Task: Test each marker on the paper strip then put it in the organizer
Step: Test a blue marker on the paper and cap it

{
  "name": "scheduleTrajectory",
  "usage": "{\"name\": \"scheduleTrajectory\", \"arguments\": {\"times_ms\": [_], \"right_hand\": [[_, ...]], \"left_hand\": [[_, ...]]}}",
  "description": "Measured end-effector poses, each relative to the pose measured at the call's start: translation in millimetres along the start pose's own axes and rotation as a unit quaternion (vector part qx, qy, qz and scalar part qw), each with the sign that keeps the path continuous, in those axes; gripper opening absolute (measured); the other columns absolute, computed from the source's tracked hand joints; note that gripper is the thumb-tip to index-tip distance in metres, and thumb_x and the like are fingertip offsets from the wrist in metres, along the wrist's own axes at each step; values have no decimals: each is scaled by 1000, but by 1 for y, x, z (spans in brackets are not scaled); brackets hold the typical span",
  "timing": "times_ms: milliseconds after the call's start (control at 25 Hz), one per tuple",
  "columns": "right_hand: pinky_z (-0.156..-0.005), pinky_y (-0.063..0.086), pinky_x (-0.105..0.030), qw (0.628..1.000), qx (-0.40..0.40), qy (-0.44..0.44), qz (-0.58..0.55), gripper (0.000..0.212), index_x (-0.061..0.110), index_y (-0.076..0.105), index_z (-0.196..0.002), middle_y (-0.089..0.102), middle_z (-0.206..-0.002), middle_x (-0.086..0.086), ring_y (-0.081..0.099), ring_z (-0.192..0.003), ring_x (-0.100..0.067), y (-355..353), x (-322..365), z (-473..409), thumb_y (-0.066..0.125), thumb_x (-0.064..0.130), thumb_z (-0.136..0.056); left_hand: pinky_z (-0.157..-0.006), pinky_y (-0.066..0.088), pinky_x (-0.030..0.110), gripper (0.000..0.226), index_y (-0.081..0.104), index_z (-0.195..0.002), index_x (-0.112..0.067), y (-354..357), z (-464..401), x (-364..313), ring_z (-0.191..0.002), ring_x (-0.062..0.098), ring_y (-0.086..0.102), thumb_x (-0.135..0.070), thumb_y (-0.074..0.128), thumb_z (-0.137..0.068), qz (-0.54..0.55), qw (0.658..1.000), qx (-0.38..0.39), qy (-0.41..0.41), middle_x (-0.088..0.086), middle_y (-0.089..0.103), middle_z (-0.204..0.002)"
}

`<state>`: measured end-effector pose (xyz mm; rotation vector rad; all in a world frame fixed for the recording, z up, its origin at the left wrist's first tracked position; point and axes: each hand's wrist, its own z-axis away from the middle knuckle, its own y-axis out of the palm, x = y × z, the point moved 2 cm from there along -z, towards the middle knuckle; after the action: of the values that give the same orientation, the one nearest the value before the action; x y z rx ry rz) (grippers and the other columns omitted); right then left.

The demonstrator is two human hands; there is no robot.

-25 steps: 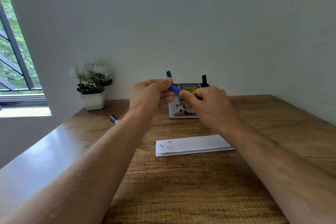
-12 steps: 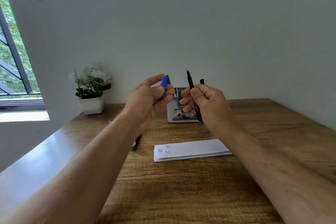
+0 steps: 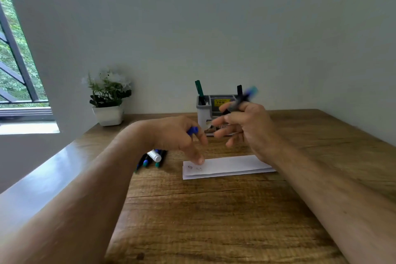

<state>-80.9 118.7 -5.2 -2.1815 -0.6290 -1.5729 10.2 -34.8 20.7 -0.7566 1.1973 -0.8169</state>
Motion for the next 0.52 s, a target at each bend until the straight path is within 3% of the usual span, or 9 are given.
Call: {"name": "scheduleTrajectory", "arguments": {"times_ms": [120,320,440,520], "right_hand": [[-37,41,-23,996,45,20,76,32,13,67,-75,64,-58,-12,54,-40,-20,3,-4,1,58,34,-97],[-42,48,-26,982,150,35,109,15,8,72,-81,70,-66,-12,60,-47,-20,17,-11,8,64,15,-92],[-43,41,-27,974,174,39,137,13,9,67,-79,64,-60,-9,53,-43,-16,18,-15,9,63,9,-91],[-43,41,-25,969,198,58,138,9,8,63,-86,66,-68,-13,54,-46,-16,18,-17,7,61,-1,-89]], "left_hand": [[-61,37,22,45,66,-114,-25,6,-6,0,-63,3,49,-28,84,-73,-70,997,36,-22,-15,51,-65],[-56,35,25,31,68,-96,-24,7,-13,4,-57,5,46,-30,85,-71,-95,995,16,-13,-15,51,-58],[-55,34,24,28,69,-96,-28,7,-14,6,-53,4,45,-29,84,-72,-99,995,10,-7,-16,51,-52],[-58,35,27,20,66,-85,-28,7,-16,7,-56,6,46,-28,83,-74,-100,995,7,-5,-13,52,-58]]}}
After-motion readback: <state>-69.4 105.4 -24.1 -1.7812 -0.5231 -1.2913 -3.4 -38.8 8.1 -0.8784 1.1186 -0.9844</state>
